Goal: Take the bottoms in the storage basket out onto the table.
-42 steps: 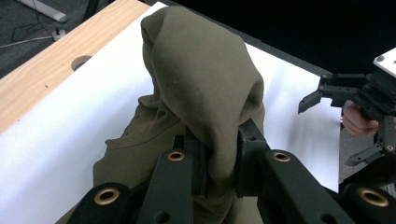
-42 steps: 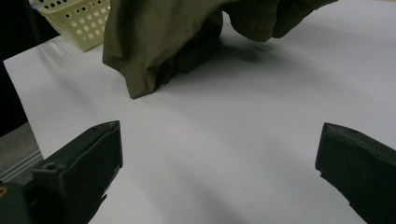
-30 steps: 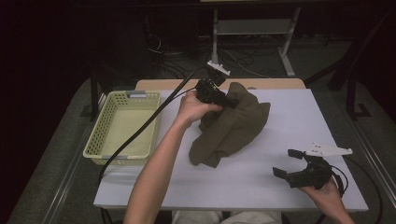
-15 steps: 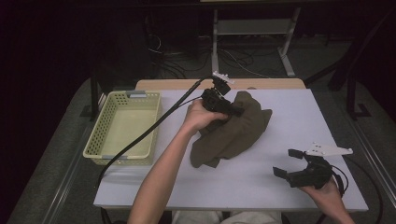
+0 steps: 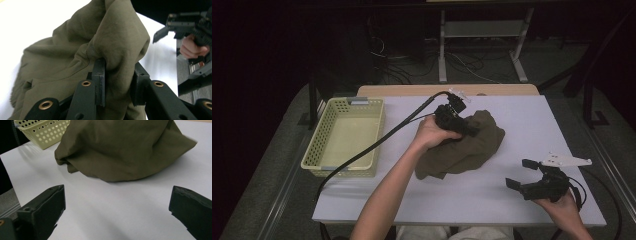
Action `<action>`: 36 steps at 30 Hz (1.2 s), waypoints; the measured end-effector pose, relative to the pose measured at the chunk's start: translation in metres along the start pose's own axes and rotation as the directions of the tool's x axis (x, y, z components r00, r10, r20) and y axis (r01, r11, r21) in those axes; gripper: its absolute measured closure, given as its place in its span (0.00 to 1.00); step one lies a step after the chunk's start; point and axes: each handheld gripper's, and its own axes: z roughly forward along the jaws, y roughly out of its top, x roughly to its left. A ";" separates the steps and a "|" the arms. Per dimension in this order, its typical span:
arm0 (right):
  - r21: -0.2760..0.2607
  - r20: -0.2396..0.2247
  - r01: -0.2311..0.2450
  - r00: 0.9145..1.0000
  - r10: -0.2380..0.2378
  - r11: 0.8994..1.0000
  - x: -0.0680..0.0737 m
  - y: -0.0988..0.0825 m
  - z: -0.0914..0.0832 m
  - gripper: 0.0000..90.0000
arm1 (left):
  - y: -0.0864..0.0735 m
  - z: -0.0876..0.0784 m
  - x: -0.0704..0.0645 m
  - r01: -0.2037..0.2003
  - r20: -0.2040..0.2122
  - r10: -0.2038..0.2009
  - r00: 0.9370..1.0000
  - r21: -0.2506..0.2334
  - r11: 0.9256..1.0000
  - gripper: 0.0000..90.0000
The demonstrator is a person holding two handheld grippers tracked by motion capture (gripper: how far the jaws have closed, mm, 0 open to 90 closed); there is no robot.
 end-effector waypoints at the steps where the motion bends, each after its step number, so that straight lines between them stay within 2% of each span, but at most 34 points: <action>1: 0.000 0.000 -0.001 1.000 0.001 1.000 0.000 0.000 0.000 0.01 | -0.001 0.002 -0.002 0.001 0.003 -0.001 1.000 0.004 1.000 0.77; 2: -0.001 0.001 0.000 1.000 0.000 1.000 0.000 0.000 0.000 0.01 | -0.002 0.004 -0.001 -0.025 0.002 0.025 1.000 0.010 1.000 0.76; 3: -0.001 0.002 -0.001 1.000 0.001 1.000 0.000 0.000 0.000 0.01 | -0.004 0.007 -0.005 0.004 0.010 -0.004 1.000 0.015 1.000 0.76; 8: -0.004 0.006 -0.001 1.000 0.001 1.000 0.000 0.000 -0.001 0.01 | -0.008 0.016 -0.010 -0.007 0.033 0.006 0.999 0.021 1.000 0.72; 11: -0.004 0.007 -0.002 1.000 0.002 1.000 -0.001 -0.001 -0.001 0.01 | -0.011 0.021 -0.012 0.006 0.060 -0.007 0.998 0.019 1.000 0.66; 14: -0.004 0.007 0.000 1.000 0.000 1.000 -0.001 -0.001 -0.001 0.01 | -0.015 0.024 -0.014 0.007 0.073 -0.008 0.997 0.008 1.000 0.61; 18: -0.005 0.007 -0.002 1.000 0.002 1.000 0.000 -0.001 -0.002 0.01 | -0.022 0.027 -0.014 0.030 0.086 -0.028 0.996 -0.019 0.999 0.55; 22: -0.005 0.010 -0.002 1.000 0.002 1.000 0.000 -0.001 -0.002 0.01 | -0.028 0.031 -0.018 0.038 0.107 -0.035 0.994 -0.025 0.999 0.44; 28: -0.007 0.009 -0.003 1.000 0.003 1.000 -0.001 -0.002 -0.001 0.01 | -0.037 0.032 -0.024 0.046 0.118 -0.041 0.992 -0.037 0.998 0.38; 31: -0.005 0.008 -0.005 1.000 0.005 1.000 0.000 -0.002 -0.001 0.01 | -0.039 0.029 -0.029 0.019 0.101 -0.015 0.995 -0.044 0.999 0.30; 36: -0.004 0.006 -0.001 1.000 0.001 1.000 0.000 -0.002 -0.001 0.01 | -0.039 0.022 -0.040 -0.070 0.044 0.072 0.996 -0.041 0.997 0.13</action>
